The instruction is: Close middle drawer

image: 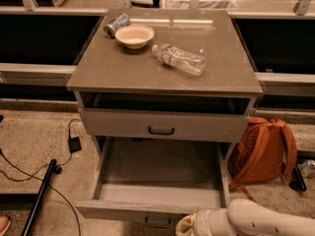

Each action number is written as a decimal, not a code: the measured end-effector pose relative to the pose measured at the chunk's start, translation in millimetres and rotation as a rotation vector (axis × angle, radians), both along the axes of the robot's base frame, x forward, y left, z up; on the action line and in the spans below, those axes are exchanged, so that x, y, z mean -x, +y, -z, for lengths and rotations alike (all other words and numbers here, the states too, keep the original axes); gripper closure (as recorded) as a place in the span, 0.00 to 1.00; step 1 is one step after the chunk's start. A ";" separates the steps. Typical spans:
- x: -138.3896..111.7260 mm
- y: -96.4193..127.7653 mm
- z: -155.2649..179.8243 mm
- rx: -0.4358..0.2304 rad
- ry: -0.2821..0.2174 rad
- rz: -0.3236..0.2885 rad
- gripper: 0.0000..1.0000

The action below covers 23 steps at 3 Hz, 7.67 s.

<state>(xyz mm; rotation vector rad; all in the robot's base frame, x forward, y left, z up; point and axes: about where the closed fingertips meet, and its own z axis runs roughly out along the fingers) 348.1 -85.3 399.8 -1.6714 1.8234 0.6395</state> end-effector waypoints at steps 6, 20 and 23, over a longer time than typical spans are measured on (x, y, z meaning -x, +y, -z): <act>-46.3 -14.4 14.4 0.008 -0.074 -0.003 0.38; -200.5 -19.7 12.0 -0.005 -0.293 0.198 0.00; -153.0 -27.7 11.3 -0.067 -0.292 0.103 0.00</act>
Offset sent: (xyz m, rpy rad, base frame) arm 0.0000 0.0000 0.0000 0.0000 0.0000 0.0000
